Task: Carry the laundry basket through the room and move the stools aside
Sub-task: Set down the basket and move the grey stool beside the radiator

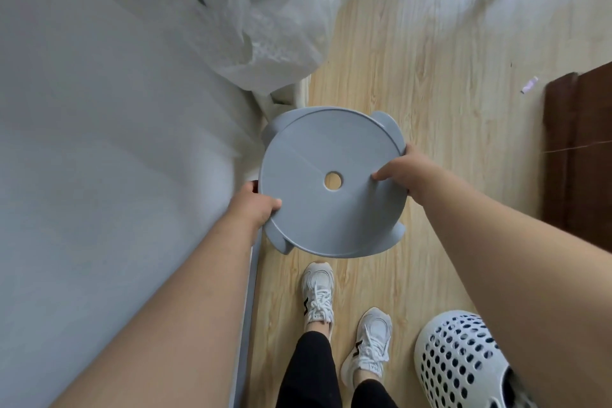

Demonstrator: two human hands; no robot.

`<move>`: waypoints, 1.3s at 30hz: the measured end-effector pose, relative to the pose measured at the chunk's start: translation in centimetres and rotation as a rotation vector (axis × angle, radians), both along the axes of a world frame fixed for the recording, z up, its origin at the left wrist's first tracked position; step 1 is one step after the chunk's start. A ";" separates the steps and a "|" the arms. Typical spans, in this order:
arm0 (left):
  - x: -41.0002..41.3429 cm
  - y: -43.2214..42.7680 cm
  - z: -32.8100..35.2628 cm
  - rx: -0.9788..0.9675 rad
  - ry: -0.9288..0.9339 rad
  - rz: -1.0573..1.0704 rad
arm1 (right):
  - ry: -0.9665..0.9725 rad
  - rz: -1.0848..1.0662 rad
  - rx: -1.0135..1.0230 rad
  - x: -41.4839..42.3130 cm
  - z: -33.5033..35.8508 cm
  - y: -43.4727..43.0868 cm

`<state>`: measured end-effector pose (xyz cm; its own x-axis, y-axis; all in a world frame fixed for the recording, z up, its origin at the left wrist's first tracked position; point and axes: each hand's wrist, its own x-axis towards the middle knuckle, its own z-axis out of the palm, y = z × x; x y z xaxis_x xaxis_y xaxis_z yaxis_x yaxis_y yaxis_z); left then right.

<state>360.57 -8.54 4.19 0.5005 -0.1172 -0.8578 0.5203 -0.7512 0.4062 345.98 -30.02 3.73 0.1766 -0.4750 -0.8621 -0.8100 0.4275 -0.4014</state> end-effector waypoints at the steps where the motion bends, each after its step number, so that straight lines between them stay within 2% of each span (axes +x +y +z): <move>1: -0.2 -0.3 0.0 0.016 -0.013 0.003 | 0.025 0.017 -0.019 0.1 0.1 0.0; 5: -1.2 -0.9 0.2 0.053 -0.089 0.025 | 0.072 0.019 -0.070 0.4 0.3 0.7; 17: -4.9 -1.3 1.9 0.145 -0.304 -0.032 | -0.043 -0.054 -0.085 -3.2 2.1 1.9; 25: -9.3 -3.2 3.8 0.183 -0.388 -0.229 | -0.062 -0.042 -0.091 -9.5 4.1 2.2; 34: -18.3 -7.1 7.4 0.058 -0.335 -0.464 | -0.031 -0.145 -0.088 -19.7 6.8 2.1; 39: -24.2 -9.0 9.0 0.001 -0.204 -0.547 | -0.009 -0.229 -0.088 -25.7 8.1 2.0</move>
